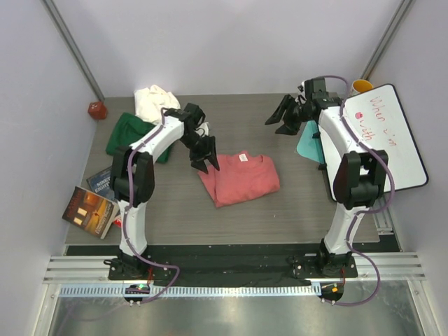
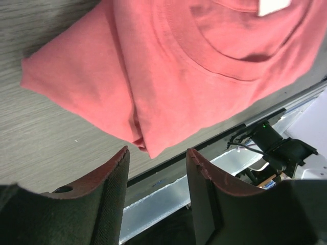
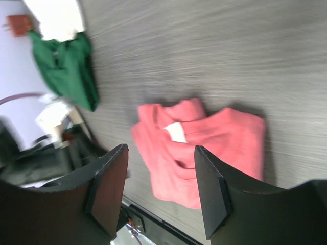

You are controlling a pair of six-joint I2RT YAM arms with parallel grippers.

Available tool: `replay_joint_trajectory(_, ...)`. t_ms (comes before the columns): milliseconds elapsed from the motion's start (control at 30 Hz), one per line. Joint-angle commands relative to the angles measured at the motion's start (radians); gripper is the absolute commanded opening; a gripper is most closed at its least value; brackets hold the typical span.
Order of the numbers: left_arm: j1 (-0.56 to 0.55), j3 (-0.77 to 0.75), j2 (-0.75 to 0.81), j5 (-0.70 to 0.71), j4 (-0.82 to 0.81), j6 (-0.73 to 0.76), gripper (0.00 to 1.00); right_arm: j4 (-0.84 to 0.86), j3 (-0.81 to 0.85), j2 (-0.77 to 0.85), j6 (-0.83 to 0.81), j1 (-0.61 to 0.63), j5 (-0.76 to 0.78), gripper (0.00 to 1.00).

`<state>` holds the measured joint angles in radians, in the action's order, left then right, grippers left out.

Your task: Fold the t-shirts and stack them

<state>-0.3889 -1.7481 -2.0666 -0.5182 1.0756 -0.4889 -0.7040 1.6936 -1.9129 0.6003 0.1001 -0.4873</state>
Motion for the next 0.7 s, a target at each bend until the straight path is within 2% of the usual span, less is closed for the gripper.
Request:
replay_joint_trajectory(0,-0.001,-0.034,-0.020,0.036,0.046,0.019,0.48,0.050,0.086,0.043,0.056,0.085,-0.069,0.60)
replay_joint_trajectory(67,0.002,-0.039,-0.010,0.139,0.066,0.015,0.46,0.022,0.130,0.009,0.041,0.169,-0.074,0.60)
replay_joint_trajectory(133,0.015,-0.022,0.014,0.178,0.052,0.003,0.44,-0.018,0.210,-0.056,0.026,0.251,-0.062,0.60)
replay_joint_trajectory(233,0.100,0.106,0.132,0.170,-0.089,-0.088,0.45,-0.064,0.268,-0.120,0.003,0.300,-0.060,0.60)
replay_joint_trajectory(300,0.143,0.194,0.212,0.176,-0.179,-0.157,0.47,-0.068,0.264,-0.144,0.004,0.305,-0.050,0.60)
replay_joint_trajectory(433,0.215,0.229,0.250,0.198,-0.178,-0.146,0.47,-0.089,0.245,-0.198,-0.002,0.311,-0.031,0.60)
replay_joint_trajectory(667,0.219,0.243,0.264,0.208,-0.167,-0.114,0.45,-0.101,0.258,-0.273,-0.017,0.336,-0.003,0.60)
